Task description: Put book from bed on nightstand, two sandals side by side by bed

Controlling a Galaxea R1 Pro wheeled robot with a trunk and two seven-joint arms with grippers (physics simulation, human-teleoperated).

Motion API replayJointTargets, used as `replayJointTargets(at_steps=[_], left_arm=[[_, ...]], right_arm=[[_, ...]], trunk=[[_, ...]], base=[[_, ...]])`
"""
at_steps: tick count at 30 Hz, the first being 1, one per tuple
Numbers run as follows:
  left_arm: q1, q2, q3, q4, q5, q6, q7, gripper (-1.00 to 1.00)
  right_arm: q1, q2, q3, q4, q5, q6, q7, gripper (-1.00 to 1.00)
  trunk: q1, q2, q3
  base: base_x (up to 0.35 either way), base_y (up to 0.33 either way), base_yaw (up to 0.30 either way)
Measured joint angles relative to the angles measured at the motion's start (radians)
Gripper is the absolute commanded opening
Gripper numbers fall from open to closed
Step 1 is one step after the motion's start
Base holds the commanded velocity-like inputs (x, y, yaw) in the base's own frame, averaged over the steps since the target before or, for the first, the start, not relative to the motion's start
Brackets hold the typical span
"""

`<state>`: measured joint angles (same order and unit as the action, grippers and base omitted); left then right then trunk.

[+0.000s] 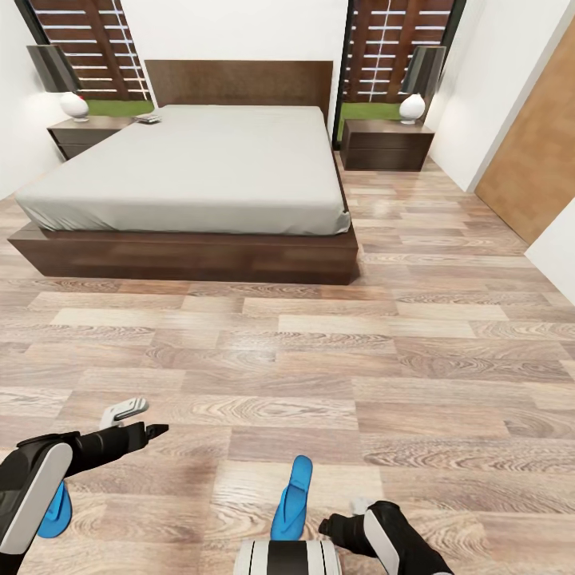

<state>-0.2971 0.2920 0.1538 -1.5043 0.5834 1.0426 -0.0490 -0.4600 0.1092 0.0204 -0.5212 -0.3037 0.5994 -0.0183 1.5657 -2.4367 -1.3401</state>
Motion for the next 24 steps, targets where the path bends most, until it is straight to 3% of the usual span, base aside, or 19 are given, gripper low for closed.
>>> replayJointTargets(at_steps=[10, 24], left_arm=[[0.000, 0.000, 0.000, 0.001, 0.000, 0.000, 0.001, 1.00], [0.000, 0.001, 0.000, 0.010, -0.001, 0.000, -0.002, 1.00]], right_arm=[[0.000, -0.026, -0.001, -0.001, 0.001, 0.001, -0.001, 1.00], [-0.027, -0.030, 0.000, -0.002, 0.002, 0.025, -0.005, 1.00]], trunk=[[0.000, 0.000, 0.000], [0.000, 0.000, 0.000]], base=[[0.000, 0.000, 0.000], [0.000, 0.000, 0.000]])
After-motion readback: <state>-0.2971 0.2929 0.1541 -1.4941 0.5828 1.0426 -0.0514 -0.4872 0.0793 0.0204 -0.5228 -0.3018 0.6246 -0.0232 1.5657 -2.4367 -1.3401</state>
